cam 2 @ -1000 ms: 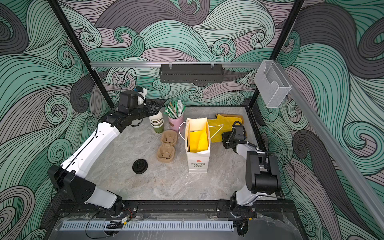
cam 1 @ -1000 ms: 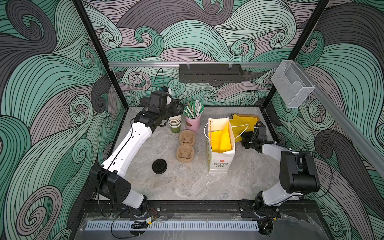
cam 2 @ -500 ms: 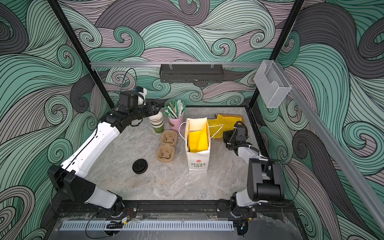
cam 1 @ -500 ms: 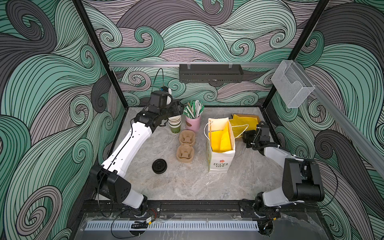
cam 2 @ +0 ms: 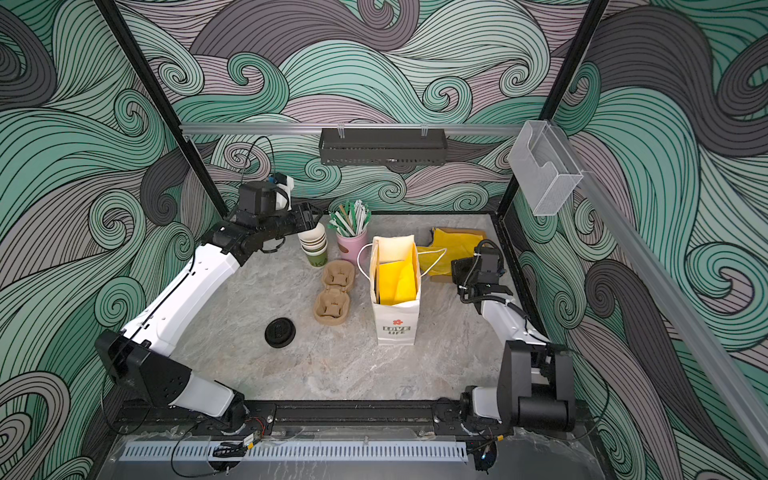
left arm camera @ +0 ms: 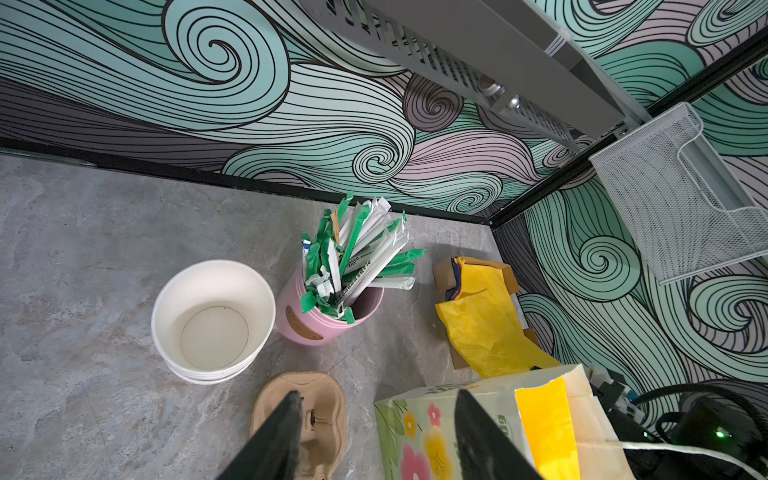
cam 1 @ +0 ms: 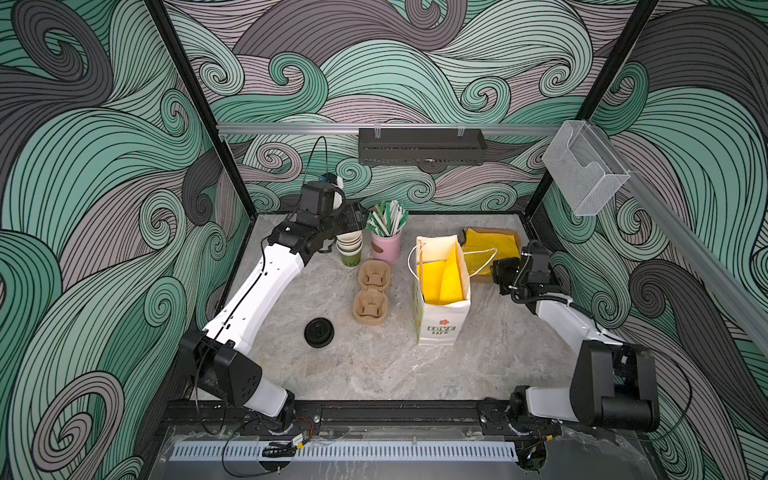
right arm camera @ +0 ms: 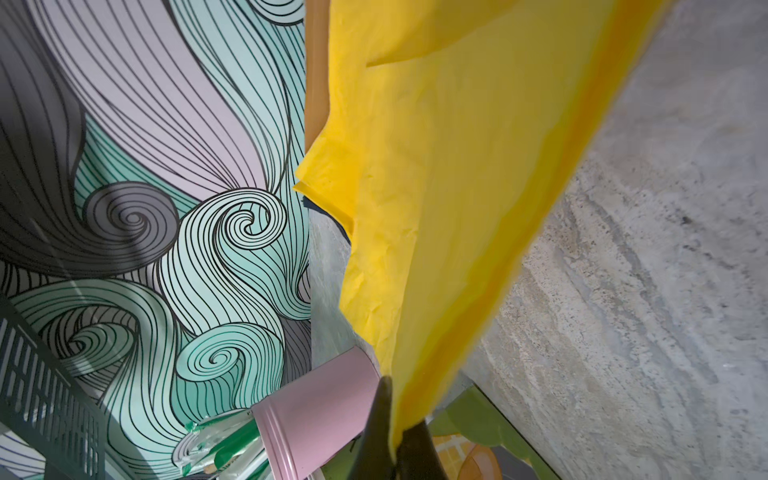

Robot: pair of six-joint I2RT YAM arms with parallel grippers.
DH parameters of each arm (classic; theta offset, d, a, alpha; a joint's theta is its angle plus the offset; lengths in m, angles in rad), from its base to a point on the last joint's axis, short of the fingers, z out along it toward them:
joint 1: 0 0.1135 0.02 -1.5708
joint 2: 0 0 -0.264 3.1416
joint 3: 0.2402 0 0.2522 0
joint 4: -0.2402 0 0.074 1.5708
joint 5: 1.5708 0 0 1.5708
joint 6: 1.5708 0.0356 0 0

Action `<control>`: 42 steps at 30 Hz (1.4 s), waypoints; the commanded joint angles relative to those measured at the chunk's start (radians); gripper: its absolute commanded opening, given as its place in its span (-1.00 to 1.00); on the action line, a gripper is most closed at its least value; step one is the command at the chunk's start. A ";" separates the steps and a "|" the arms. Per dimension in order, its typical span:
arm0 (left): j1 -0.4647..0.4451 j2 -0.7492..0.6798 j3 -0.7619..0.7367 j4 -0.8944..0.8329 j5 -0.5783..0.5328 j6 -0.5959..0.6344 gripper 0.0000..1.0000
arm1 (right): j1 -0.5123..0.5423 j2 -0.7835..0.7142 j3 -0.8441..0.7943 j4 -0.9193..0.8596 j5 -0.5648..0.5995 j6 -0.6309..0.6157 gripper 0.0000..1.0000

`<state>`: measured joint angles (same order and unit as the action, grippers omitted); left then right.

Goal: Pack the takeout coffee
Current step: 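Drag the top yellow napkin off the box with the right gripper, then lift the yellow napkin with the right gripper toward the left gripper while left reaches over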

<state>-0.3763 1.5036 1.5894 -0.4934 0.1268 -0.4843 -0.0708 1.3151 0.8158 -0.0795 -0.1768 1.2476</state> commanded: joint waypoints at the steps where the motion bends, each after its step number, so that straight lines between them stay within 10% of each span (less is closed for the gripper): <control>1: -0.006 -0.011 0.061 0.012 -0.010 0.047 0.20 | -0.013 -0.076 0.093 -0.108 0.065 -0.173 -1.00; 16: -0.218 0.111 0.326 0.049 0.198 0.542 0.31 | -0.039 -0.257 0.576 -0.471 -0.060 -0.830 -1.00; 27: -0.457 0.209 0.349 0.201 0.250 0.901 0.75 | -0.001 -0.213 0.840 -0.537 -0.430 -0.722 -1.00; 42: -0.503 0.241 0.344 0.324 0.020 0.965 0.85 | 0.114 -0.130 1.001 -0.730 -0.457 -0.785 -1.00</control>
<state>-0.8722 1.7470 1.9034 -0.1722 0.1898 0.4492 0.0330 1.1820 1.7832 -0.7544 -0.6250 0.5007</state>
